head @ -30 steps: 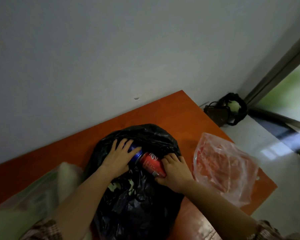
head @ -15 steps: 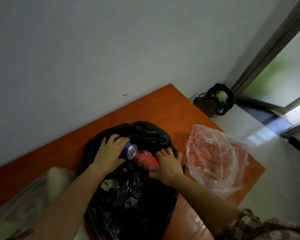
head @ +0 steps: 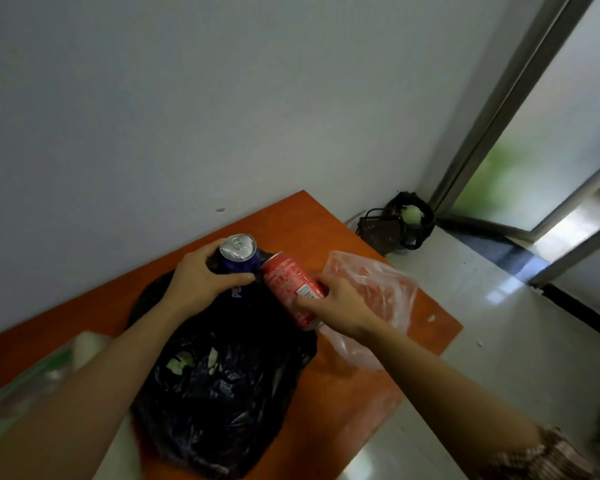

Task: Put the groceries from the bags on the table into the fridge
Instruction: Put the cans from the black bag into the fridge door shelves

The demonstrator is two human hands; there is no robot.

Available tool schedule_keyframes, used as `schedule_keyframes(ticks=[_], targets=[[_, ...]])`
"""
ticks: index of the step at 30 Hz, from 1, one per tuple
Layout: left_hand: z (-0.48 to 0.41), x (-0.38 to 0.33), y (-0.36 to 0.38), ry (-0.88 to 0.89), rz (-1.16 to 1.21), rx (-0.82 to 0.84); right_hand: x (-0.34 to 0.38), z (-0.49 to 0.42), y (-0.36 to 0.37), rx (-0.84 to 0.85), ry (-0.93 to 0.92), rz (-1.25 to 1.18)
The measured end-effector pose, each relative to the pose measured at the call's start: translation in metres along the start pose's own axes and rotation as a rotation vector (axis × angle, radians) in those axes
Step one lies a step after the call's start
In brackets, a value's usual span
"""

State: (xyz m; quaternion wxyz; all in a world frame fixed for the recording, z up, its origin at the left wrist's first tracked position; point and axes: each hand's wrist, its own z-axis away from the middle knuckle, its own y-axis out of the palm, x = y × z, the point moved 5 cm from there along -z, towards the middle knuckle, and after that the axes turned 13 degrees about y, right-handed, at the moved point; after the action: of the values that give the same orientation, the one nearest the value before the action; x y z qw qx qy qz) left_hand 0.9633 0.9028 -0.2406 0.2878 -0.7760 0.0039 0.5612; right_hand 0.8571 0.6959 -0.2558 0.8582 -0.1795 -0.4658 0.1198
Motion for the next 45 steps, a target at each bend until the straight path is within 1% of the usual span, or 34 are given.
schedule_keyframes(ticks=[4,7,12,17,21,26,29,32,36,40,45], targets=[[-0.001,-0.065,0.054,0.079,0.073,-0.019,-0.028,0.051,-0.062,-0.062,-0.023,-0.128],[0.008,-0.116,0.11,0.13,0.139,0.011,-0.064,0.1,-0.111,-0.119,-0.002,-0.242],[0.038,-0.202,0.222,0.173,0.246,0.078,-0.149,0.188,-0.199,-0.307,0.039,-0.396],[0.082,-0.295,0.346,0.185,0.414,0.204,-0.237,0.293,-0.279,-0.479,0.047,-0.531],[0.115,-0.378,0.435,0.259,0.482,0.355,-0.294,0.377,-0.337,-0.63,0.055,-0.621],[0.141,-0.473,0.526,0.35,0.521,0.518,-0.336,0.474,-0.413,-0.815,-0.008,-0.646],[0.149,-0.525,0.569,0.41,0.558,0.548,-0.353,0.521,-0.459,-0.932,-0.05,-0.641],[0.154,-0.57,0.617,0.503,0.564,0.549,-0.375,0.562,-0.502,-1.044,-0.082,-0.643],[0.156,-0.618,0.681,0.582,0.568,0.568,-0.408,0.598,-0.56,-1.165,-0.09,-0.63],[0.154,-0.676,0.735,0.689,0.549,0.562,-0.434,0.623,-0.628,-1.213,-0.099,-0.629],[0.144,-0.745,0.789,0.785,0.544,0.507,-0.46,0.651,-0.717,-1.287,-0.127,-0.591]])
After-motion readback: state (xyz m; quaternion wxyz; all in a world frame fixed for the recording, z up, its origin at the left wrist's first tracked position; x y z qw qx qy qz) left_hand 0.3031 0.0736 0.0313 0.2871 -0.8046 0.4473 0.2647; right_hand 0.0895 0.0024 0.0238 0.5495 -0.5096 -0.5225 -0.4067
